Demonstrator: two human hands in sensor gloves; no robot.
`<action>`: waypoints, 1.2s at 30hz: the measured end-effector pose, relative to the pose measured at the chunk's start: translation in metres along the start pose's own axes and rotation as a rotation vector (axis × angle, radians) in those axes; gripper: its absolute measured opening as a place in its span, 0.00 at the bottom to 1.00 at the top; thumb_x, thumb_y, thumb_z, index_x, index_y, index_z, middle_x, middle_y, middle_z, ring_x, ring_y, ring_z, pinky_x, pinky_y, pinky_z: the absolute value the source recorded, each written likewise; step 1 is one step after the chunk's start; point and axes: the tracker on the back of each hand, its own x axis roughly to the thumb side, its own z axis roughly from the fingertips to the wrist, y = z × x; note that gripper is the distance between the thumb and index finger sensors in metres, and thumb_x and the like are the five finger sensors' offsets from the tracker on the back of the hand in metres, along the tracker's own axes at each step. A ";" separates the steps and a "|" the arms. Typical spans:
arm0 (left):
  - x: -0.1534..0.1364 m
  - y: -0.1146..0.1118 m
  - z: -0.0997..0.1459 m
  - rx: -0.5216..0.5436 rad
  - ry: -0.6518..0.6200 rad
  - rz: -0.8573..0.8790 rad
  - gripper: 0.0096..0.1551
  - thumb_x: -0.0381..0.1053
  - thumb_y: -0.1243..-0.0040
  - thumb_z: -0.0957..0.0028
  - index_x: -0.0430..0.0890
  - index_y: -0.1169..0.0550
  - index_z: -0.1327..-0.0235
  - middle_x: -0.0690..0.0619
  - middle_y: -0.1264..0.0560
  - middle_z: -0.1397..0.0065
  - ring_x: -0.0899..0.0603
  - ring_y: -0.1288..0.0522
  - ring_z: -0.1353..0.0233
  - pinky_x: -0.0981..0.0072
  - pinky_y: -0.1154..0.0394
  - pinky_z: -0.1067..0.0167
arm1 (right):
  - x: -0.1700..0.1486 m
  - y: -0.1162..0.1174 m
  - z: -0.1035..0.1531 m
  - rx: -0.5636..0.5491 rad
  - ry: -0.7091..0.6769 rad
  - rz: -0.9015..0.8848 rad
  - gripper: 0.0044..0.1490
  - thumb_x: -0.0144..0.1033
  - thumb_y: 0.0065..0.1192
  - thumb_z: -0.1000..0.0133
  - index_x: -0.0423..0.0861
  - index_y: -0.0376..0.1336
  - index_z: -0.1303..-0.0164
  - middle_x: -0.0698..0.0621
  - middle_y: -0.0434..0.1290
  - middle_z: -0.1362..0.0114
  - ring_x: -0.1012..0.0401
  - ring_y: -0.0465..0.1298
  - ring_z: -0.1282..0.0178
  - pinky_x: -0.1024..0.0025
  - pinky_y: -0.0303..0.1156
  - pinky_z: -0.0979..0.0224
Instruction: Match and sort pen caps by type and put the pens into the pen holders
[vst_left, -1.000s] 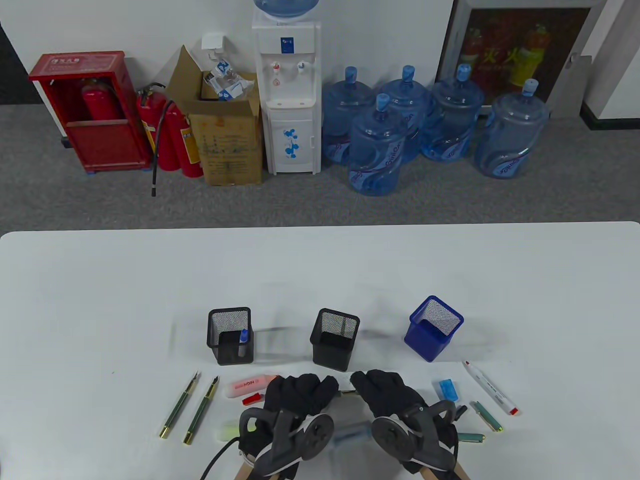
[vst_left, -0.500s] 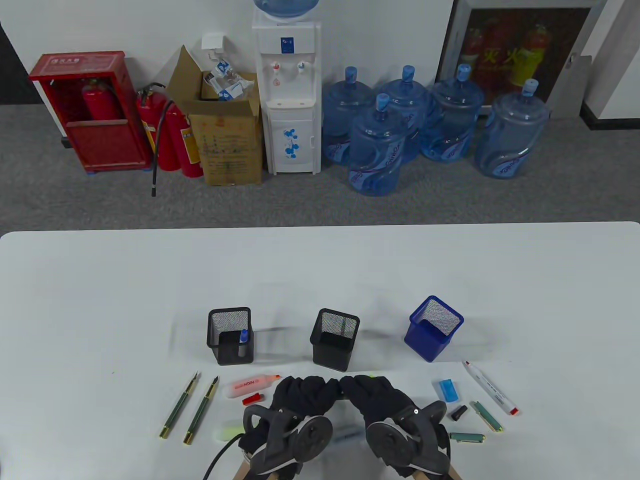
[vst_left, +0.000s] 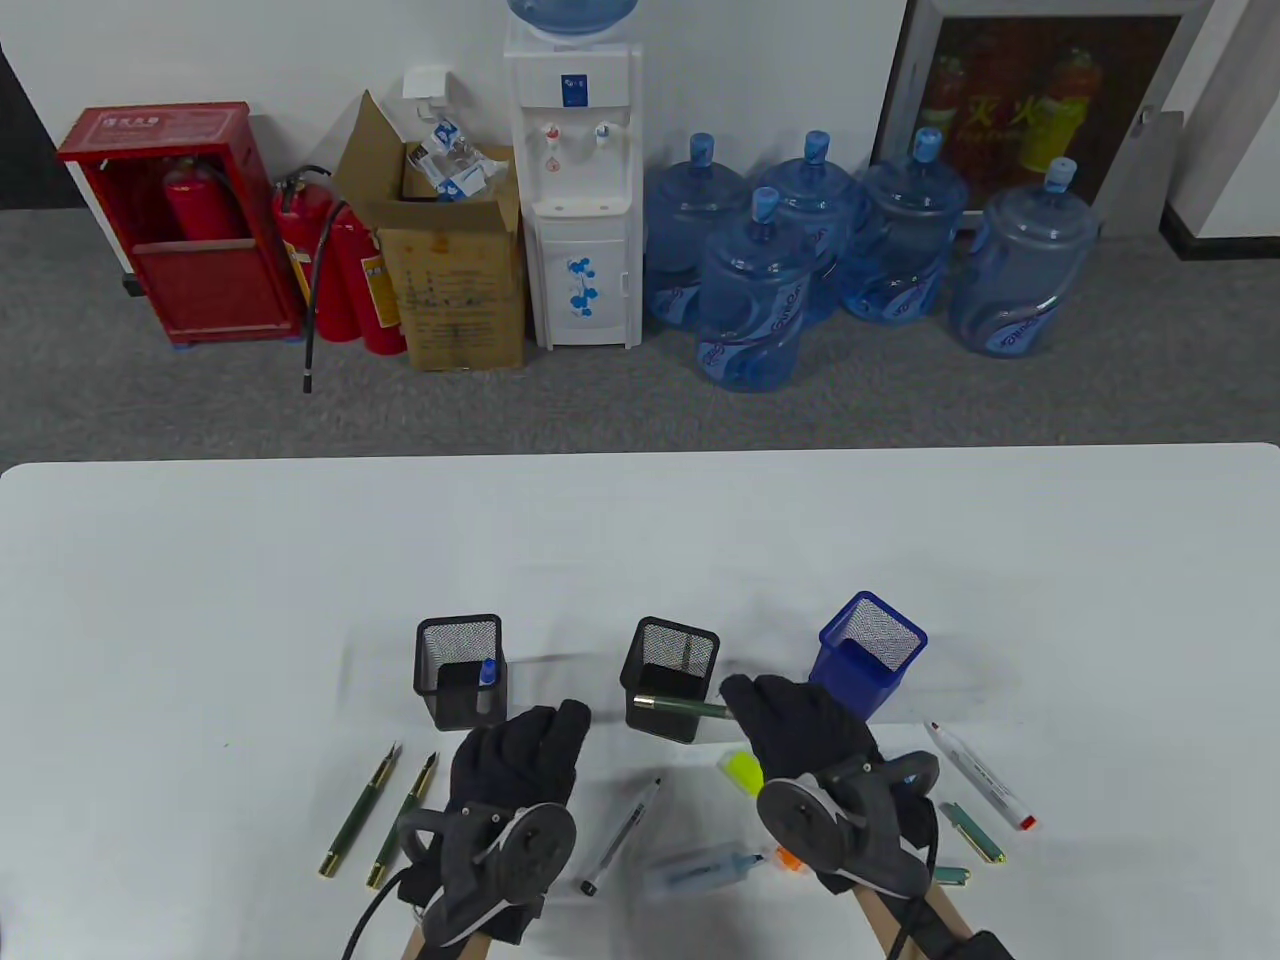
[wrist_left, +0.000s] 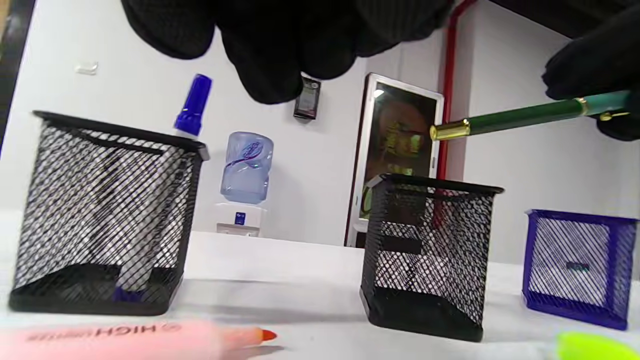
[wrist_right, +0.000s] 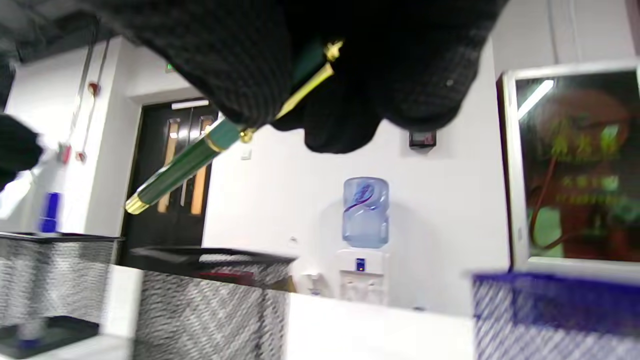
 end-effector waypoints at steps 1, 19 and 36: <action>-0.002 -0.002 0.000 -0.014 0.005 -0.002 0.35 0.51 0.49 0.51 0.58 0.35 0.25 0.52 0.30 0.25 0.42 0.23 0.31 0.38 0.33 0.26 | 0.003 -0.001 -0.009 0.012 -0.015 0.063 0.33 0.38 0.68 0.54 0.56 0.68 0.34 0.54 0.78 0.35 0.58 0.84 0.43 0.65 0.85 0.41; -0.001 -0.018 0.000 -0.088 -0.048 -0.018 0.36 0.52 0.48 0.52 0.59 0.35 0.25 0.54 0.27 0.27 0.43 0.20 0.35 0.38 0.32 0.28 | 0.065 0.055 -0.047 0.169 -0.172 0.414 0.32 0.37 0.70 0.55 0.60 0.70 0.37 0.60 0.79 0.34 0.62 0.85 0.39 0.67 0.88 0.45; 0.002 -0.023 0.001 -0.106 -0.046 -0.118 0.36 0.55 0.45 0.54 0.61 0.34 0.26 0.56 0.25 0.28 0.42 0.21 0.34 0.37 0.32 0.28 | -0.045 0.028 0.027 0.068 0.027 0.168 0.33 0.53 0.61 0.53 0.58 0.68 0.36 0.57 0.79 0.32 0.62 0.84 0.40 0.63 0.85 0.39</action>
